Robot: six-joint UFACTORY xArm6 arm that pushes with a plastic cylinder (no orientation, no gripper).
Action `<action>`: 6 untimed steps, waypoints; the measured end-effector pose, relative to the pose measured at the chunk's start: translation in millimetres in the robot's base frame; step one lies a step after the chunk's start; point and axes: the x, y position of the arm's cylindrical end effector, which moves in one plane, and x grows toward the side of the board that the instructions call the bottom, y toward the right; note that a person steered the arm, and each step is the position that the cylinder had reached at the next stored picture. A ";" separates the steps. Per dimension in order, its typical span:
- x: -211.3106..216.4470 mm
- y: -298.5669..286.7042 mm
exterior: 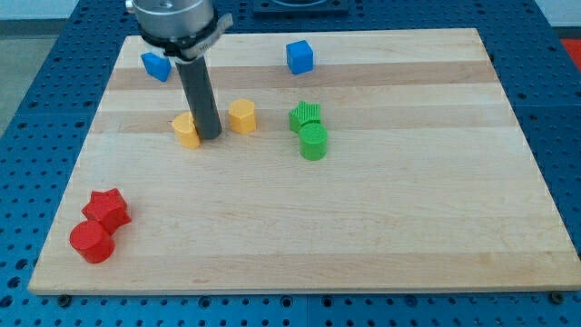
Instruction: Push the yellow hexagon to the top left of the green star
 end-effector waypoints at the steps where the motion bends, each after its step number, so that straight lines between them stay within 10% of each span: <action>1: -2.5 0.1; 4: -114.6 94.4; 6: -107.8 106.4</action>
